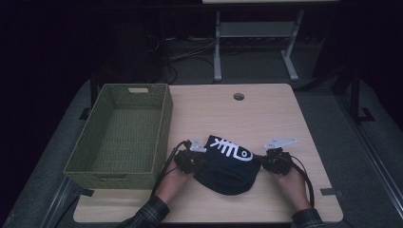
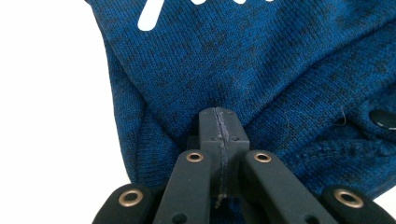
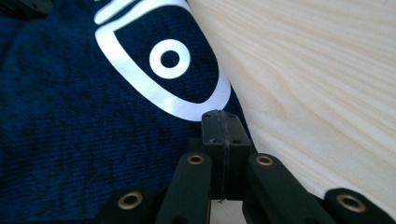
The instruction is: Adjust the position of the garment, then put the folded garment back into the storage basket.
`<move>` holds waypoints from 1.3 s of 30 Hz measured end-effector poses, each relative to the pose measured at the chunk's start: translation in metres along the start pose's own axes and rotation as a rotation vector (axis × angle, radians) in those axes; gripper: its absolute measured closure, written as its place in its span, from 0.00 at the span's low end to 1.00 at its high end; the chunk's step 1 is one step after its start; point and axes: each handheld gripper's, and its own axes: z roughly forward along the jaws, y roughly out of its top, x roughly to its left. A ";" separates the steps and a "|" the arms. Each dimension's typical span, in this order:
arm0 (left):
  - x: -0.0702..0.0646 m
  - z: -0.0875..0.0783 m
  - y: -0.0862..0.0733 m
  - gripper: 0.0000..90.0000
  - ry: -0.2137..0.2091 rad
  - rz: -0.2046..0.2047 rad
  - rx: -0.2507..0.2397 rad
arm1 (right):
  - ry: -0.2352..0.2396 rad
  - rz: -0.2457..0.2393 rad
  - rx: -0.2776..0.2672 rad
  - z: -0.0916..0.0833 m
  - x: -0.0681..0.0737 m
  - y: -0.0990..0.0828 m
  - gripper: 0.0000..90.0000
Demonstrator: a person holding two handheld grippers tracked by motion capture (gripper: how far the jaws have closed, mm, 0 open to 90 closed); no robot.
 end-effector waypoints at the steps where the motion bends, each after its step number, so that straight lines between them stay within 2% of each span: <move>1: 0.000 -0.001 0.000 1.00 -0.007 -0.011 -0.007 | 0.000 0.003 -0.011 -0.003 0.000 0.000 0.94; 3: 0.002 -0.006 0.000 0.95 -0.023 -0.038 -0.032 | 0.005 0.020 -0.033 -0.008 -0.001 -0.002 0.86; 7: 0.003 -0.014 0.002 0.82 -0.044 -0.070 -0.071 | -0.026 0.036 -0.060 -0.021 -0.003 -0.009 0.70; 9: 0.002 -0.016 0.003 0.75 -0.038 -0.075 -0.077 | -0.047 0.050 -0.066 -0.027 -0.003 -0.015 0.60; 13: 0.002 -0.018 0.008 0.57 -0.028 -0.097 -0.086 | -0.059 0.075 -0.092 -0.037 -0.004 -0.029 0.42; 16: 0.004 -0.017 0.014 0.45 -0.034 -0.092 -0.083 | -0.070 0.074 -0.087 -0.043 -0.002 -0.040 0.31; 19: 0.007 -0.015 0.019 0.37 -0.030 -0.094 -0.089 | -0.092 0.080 -0.059 -0.041 -0.001 -0.048 0.21; 24: 0.014 -0.007 0.033 0.24 -0.022 -0.100 -0.086 | -0.118 0.094 -0.029 -0.036 -0.001 -0.060 0.14; 28: 0.021 -0.002 0.039 0.21 0.010 -0.116 -0.084 | -0.137 0.091 -0.035 -0.037 -0.001 -0.063 0.12; 32: 0.028 0.005 0.038 0.18 0.017 -0.141 -0.080 | -0.154 0.062 -0.015 -0.035 0.000 -0.062 0.10; 39: 0.031 0.018 0.028 0.16 0.010 -0.158 -0.043 | -0.151 0.060 -0.012 -0.035 0.000 -0.062 0.09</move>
